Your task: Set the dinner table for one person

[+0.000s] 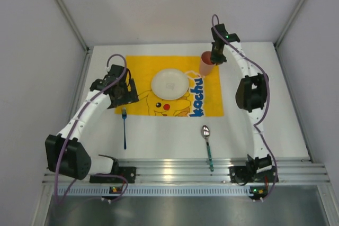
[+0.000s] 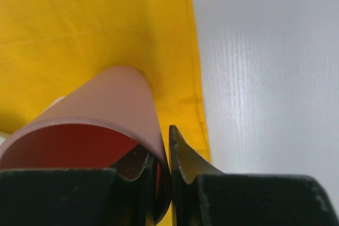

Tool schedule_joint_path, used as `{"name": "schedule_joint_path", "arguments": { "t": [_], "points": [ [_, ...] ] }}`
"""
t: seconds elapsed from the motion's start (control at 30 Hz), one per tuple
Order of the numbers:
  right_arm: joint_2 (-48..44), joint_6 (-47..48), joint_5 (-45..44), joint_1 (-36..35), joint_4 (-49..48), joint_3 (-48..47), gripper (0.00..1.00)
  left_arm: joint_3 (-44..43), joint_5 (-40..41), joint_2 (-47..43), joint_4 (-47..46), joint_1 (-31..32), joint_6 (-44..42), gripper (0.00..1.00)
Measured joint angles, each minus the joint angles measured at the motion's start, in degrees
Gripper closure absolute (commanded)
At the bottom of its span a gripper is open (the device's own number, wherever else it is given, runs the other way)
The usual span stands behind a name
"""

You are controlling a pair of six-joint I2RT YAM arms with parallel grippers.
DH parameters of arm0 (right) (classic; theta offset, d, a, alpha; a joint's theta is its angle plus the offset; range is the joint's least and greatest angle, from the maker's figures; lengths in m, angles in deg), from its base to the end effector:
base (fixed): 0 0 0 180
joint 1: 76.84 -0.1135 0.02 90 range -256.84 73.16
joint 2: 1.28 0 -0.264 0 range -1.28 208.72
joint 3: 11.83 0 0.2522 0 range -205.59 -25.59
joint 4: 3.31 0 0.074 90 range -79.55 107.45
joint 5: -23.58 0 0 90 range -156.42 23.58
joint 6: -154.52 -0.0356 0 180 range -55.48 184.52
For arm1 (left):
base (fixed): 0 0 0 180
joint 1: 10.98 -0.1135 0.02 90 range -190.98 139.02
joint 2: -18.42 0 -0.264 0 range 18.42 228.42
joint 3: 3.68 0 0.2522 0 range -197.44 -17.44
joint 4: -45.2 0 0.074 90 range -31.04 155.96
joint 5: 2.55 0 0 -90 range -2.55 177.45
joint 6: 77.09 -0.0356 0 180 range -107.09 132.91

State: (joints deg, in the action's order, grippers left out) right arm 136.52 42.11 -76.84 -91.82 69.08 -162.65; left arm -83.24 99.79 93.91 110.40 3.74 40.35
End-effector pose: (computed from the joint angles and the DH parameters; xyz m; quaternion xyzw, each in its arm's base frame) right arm 0.5009 0.1274 0.2538 0.0862 0.9569 0.0013 0.2772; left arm 0.2514 -0.0582 0.2917 -0.1333 0.9539 0.0080 0.2687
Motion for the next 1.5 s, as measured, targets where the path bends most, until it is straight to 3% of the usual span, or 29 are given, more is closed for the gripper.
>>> {"name": "schedule_joint_path", "arguments": {
  "t": [0.07, 0.1, 0.13, 0.17, 0.2, 0.4, 0.5, 0.57, 0.83, 0.93, 1.17, 1.27, 1.5],
  "points": [
    [1.1, -0.8, 0.9, 0.0, -0.1, -0.7, 0.72, 0.0, -0.6, 1.2, 0.0, 0.0, 0.0, 0.06],
    [1.1, -1.3, 1.0, 0.1, -0.2, -0.7, 0.52, 0.0, -0.8, 1.9, 0.0, 0.0, 0.0, 0.06],
    [1.1, -2.1, 1.4, 0.2, -0.3, -0.7, 0.25, 0.0, -0.9, 2.3, 0.0, 0.0, -0.1, 0.07],
    [1.2, -2.5, 1.6, 0.2, -0.2, -0.7, 0.16, 0.0, -1.0, 2.5, 0.0, 0.0, -0.1, 0.06],
    [1.4, -2.4, 1.8, 0.2, -0.3, -0.7, 0.14, 0.0, -1.0, 2.6, 0.0, 0.0, -0.1, 0.06],
    [0.8, -2.7, 3.5, 0.2, -0.7, -1.2, 0.11, 0.1, -1.0, 2.6, 0.0, 0.0, 0.2, 0.05],
    [-3.8, -2.7, 2.9, 0.2, -1.8, 0.4, 0.11, 1.5, -1.0, 2.6, -0.3, 0.0, 1.3, 0.07],
    [-11.5, -2.9, 1.6, 0.2, -4.4, 5.5, 0.11, 3.8, -1.0, 2.7, -0.4, 0.0, 3.0, 0.09],
    [-60.6, -6.1, -6.2, 0.2, -18.3, 40.0, 0.11, 14.9, -2.5, 5.6, -2.5, -1.1, 9.2, 0.14],
    [-71.2, -7.8, -7.5, 0.2, -20.3, 50.2, 0.11, 18.2, -3.7, 5.7, -4.7, -3.3, 10.1, 0.16],
    [-77.2, -10.7, -7.5, 0.2, -14.0, 69.3, 0.12, 20.2, -4.1, 8.8, -11.5, -5.3, 9.2, 0.23],
    [-80.5, -10.8, -8.1, 0.2, -10.4, 72.0, 0.12, 19.1, -5.4, 10.9, -12.5, -5.8, 8.5, 0.4],
    [-91.2, -10.7, -10.9, 0.2, -6.6, 72.5, 0.12, 17.5, -8.1, 13.9, -12.5, -7.6, 8.7, 0.52]
  ]
}}
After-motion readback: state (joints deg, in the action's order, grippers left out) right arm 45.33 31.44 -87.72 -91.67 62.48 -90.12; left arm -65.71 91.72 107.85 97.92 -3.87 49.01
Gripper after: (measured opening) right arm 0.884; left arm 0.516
